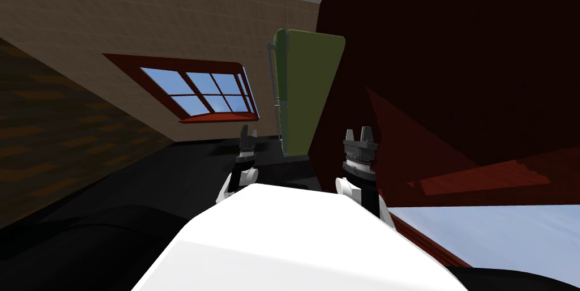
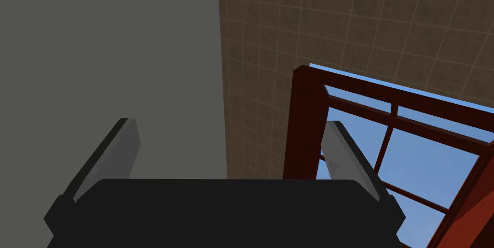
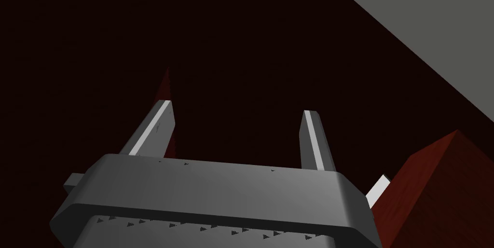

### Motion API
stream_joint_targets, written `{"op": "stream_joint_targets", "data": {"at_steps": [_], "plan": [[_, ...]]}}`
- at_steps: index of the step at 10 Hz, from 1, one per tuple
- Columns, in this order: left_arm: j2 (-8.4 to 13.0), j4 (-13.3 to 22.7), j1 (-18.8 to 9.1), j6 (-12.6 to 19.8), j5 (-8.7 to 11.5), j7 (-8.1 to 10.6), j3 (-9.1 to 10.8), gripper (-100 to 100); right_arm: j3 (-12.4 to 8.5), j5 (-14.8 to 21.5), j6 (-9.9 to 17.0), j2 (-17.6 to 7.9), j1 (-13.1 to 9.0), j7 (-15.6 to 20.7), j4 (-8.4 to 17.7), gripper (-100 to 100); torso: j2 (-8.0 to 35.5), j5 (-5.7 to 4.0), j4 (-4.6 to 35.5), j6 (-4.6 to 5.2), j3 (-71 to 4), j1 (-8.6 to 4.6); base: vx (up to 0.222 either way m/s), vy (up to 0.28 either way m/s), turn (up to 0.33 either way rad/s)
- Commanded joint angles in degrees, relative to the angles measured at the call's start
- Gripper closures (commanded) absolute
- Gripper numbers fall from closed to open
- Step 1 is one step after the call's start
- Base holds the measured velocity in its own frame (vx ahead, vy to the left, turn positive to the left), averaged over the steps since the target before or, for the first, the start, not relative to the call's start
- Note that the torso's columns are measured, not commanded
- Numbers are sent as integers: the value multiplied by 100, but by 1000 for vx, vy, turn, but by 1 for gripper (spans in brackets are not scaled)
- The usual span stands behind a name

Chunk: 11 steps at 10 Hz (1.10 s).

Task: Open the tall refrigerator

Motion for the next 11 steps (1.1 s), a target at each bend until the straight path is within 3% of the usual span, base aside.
{"op": "stream_joint_targets", "data": {"at_steps": [1, 9, 10, 11], "plan": [[0, 0, 0, 0, 0, 0, 0, 0, 0, 0, 0, 0, 0, 0, 0, 0, 232, 0, 235, 0, -467, 0, 0, 0, 0], [0, -2, 0, -1, 0, 0, 0, 0, 0, 0, -1, 0, 0, 0, -2, 0, 3539, 0, 3537, 0, -7073, 0, 0, 0, 0], [252, -20, -148, 163, -6, 13, 1, -100, 0, 0, -1, 0, 0, 0, -2, 0, 3962, 0, 3960, 0, -7919, 0, 38, -14, 7], [350, -32, -246, 270, -10, 23, 1, -100, 0, 0, 0, 0, 1, 0, 0, 0, 4145, -1, 4147, 1, -8319, -3, 68, -31, 9]]}}
